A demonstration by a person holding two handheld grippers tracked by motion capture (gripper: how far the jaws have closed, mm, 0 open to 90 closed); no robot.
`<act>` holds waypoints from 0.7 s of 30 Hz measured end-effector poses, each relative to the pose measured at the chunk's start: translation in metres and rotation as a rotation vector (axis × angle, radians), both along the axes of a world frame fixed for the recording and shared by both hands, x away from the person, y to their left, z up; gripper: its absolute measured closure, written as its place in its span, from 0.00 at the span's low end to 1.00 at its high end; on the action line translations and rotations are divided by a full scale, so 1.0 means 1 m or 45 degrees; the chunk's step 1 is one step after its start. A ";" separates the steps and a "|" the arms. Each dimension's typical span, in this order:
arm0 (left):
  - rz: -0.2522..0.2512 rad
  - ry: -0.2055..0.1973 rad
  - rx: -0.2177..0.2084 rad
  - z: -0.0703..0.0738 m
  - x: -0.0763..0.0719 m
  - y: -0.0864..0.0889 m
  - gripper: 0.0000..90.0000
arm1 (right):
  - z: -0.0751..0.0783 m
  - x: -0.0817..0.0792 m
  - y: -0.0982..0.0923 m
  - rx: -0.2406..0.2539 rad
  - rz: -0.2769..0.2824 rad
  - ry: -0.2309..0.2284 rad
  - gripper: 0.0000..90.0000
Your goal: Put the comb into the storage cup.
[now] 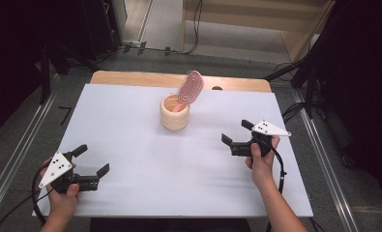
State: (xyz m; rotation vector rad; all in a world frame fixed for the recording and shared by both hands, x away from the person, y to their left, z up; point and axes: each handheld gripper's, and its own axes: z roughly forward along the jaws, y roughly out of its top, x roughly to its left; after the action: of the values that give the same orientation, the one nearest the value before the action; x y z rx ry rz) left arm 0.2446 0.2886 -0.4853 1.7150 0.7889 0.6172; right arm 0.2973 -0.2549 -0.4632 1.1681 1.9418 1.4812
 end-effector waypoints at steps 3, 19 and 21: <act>0.001 0.000 0.003 0.000 0.000 0.000 0.00 | -0.002 -0.004 -0.003 -0.005 -0.007 -0.002 0.00; -0.004 -0.001 0.007 0.000 0.000 0.000 0.00 | -0.010 -0.028 -0.022 -0.003 -0.037 -0.005 0.00; -0.004 -0.002 0.010 0.000 0.000 0.000 0.00 | -0.011 -0.030 -0.024 -0.008 -0.037 -0.007 0.00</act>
State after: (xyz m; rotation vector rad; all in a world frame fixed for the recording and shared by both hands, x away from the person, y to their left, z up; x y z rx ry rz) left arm 0.2442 0.2881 -0.4852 1.7227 0.7832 0.6199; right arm 0.2669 -0.2788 -0.4738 1.1835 1.9161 1.4609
